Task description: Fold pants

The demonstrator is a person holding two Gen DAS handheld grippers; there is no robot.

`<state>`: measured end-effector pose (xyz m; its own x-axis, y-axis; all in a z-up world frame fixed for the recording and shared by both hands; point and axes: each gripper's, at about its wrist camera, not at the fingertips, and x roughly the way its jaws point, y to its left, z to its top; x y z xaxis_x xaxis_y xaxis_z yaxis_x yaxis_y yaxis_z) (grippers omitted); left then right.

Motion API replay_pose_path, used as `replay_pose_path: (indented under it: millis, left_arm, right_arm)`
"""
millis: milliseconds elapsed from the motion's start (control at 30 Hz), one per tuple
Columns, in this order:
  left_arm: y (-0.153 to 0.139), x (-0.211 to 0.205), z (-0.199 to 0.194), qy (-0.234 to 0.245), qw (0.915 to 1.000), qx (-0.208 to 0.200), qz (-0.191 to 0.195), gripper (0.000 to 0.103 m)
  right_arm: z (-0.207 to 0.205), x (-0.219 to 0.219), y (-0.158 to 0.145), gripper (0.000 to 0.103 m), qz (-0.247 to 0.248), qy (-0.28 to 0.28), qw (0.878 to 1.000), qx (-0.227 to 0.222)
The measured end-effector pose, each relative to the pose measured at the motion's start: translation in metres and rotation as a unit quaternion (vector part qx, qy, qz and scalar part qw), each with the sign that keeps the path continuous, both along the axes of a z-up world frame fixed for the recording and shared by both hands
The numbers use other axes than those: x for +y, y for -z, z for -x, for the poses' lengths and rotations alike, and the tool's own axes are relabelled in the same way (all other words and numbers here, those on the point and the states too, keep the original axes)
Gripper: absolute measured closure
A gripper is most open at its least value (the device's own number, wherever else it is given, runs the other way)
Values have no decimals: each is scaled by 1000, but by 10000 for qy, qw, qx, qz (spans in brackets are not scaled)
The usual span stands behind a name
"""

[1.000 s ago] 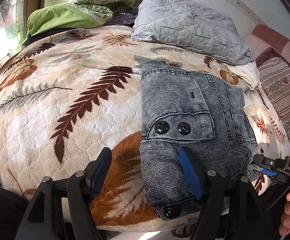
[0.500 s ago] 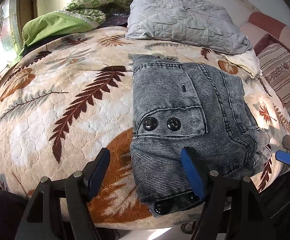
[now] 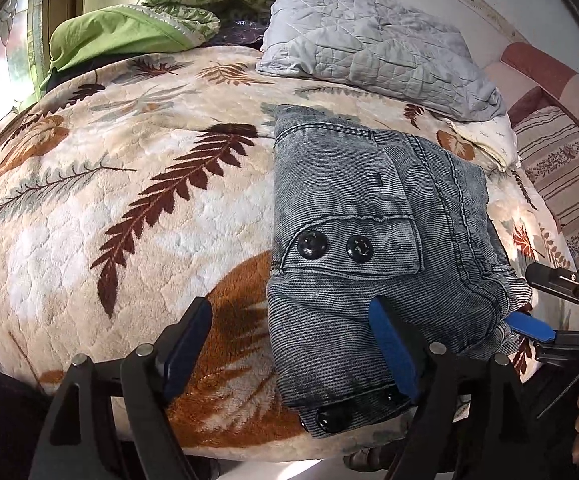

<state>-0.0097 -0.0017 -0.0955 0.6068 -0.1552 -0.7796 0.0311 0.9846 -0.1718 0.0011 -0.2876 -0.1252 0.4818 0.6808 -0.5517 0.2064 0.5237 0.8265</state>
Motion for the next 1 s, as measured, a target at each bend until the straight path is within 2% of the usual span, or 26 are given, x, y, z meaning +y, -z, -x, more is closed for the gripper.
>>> replay_pose_path:
  millis: [133, 167, 200, 233, 267, 300, 400, 500, 567, 633, 667, 700, 733, 767, 833, 867, 1000]
  left_arm:
    - [2, 1, -2, -13, 10000, 17, 21, 18]
    - [2, 2, -2, -19, 10000, 20, 23, 18]
    - [3, 3, -2, -25, 10000, 22, 36, 17]
    - [3, 4, -3, -32, 10000, 29, 55, 16]
    - [4, 4, -3, -42, 10000, 39, 78, 15]
    - [4, 5, -3, -47, 9999, 49, 102, 15]
    - [-3, 9, -1, -72, 9997, 15, 214, 15]
    - [-27, 13, 8, -265, 9986, -406, 185, 15]
    - [-41, 12, 12, -316, 9971, -676, 167, 15]
    - [-42, 2, 12, -217, 9971, -730, -57, 15]
    - [-33, -7, 8, -87, 9979, -543, -342, 15]
    - [-16, -18, 2, 122, 9972, -156, -717, 15]
    - [0, -25, -1, 209, 9948, 54, -991, 15]
    - [4, -24, 3, 142, 9949, -110, -991, 14]
    - [0, -24, 4, 146, 9943, -125, -1050, 14]
    - [0, -25, 3, 187, 9935, -140, -1118, 14]
    - [1, -22, 3, 151, 9945, -148, -1026, 14]
  right_arm:
    - [-16, 3, -6, 43, 89, 35, 9999, -33]
    - [-20, 6, -3, 45, 188, -39, 9998, 19]
    - [-22, 8, -1, 55, 327, -84, 9994, 65]
    - [-22, 10, -1, 75, 529, -98, 9985, 101]
    - [-21, 11, -4, 89, 677, -119, 9976, 37]
    - [-19, 11, -9, 95, 852, -150, 9962, -69]
    - [-11, 22, -41, 96, 1455, -270, 9877, -502]
    - [9, 32, -71, 96, 2015, -303, 9746, -931]
    - [20, 35, -73, 96, 2173, -318, 9704, -1004]
    - [20, 33, -53, 96, 2222, -328, 9711, -808]
    - [18, 30, -36, 96, 2149, -313, 9743, -604]
    - [14, 27, -19, 96, 2003, -412, 9780, -416]
    - [13, 25, -9, 94, 1872, -448, 9806, -378]
    - [14, 21, -6, 93, 1759, -336, 9830, -412]
    - [14, 15, -7, 90, 1599, -330, 9858, -391]
    - [16, 11, -11, 85, 1639, -321, 9851, -417]
    - [29, -9, -41, 83, 1863, -4, 9808, -584]
